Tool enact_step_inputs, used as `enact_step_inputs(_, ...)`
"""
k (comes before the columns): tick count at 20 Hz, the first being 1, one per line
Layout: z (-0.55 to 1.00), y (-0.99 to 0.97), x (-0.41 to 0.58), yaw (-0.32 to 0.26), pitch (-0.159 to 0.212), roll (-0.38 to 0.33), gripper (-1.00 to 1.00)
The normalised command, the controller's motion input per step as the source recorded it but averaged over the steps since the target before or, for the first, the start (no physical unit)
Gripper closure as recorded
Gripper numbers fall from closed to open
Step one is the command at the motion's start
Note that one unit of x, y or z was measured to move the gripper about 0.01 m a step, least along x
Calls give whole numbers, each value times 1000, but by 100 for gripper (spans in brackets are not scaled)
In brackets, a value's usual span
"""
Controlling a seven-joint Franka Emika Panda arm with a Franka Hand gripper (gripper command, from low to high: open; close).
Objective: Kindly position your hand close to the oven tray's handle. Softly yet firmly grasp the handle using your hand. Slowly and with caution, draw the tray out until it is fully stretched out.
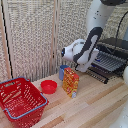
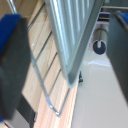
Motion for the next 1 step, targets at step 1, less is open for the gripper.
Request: enact_step_inputs(1,503,20,86,0,0,61,-100)
